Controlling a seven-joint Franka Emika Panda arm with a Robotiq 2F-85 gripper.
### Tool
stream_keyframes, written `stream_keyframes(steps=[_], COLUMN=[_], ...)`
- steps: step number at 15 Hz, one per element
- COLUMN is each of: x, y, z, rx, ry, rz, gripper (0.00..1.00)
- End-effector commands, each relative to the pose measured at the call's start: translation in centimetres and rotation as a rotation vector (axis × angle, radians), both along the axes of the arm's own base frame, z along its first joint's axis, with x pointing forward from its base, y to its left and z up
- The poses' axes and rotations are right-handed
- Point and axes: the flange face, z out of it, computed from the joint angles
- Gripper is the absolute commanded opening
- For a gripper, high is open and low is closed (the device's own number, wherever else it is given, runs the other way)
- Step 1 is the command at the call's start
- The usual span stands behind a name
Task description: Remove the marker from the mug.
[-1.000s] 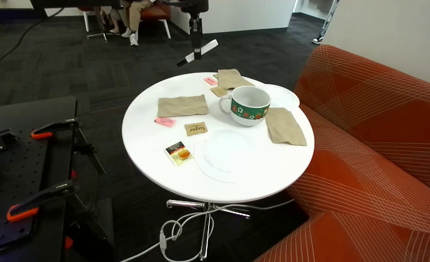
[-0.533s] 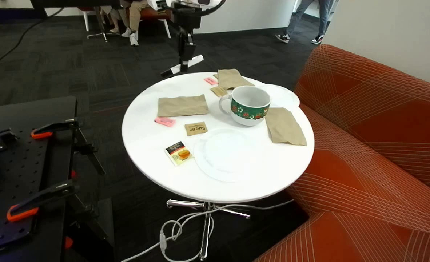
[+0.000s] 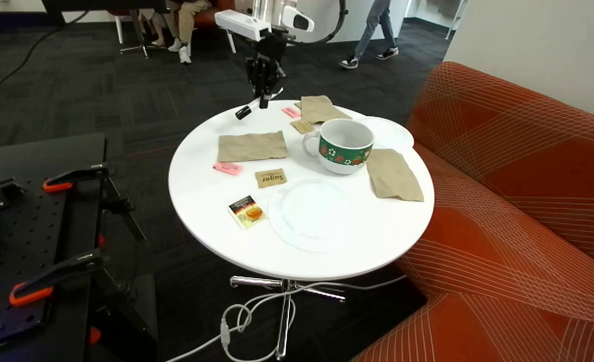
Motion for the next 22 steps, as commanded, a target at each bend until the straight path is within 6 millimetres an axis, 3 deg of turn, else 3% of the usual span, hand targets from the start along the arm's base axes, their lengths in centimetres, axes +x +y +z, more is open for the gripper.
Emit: stream_keyframes(steps=[1,11,12,13,16,20,22], x=[1.8,4.0,4.0,4.0,3.7,3.8,3.7], y=[1.0,3.1,3.2,3.4,3.9,3.8,3.5], z=[-0.4,-3.9,-4.0,-4.1,-3.5,-0.3,1.7], rx=[0.114,0.122,0.115,0.108,0.083,0.091,0.1], ry=[0.014,0.02,0.012,0.004,-0.035,-0.153,-0.214], rz=[0.1,0.2,0.196,0.192,0.188,0.15,0.129], gripper=[0.05,0.05,0.46,0.47,0.69,0.97,1.0])
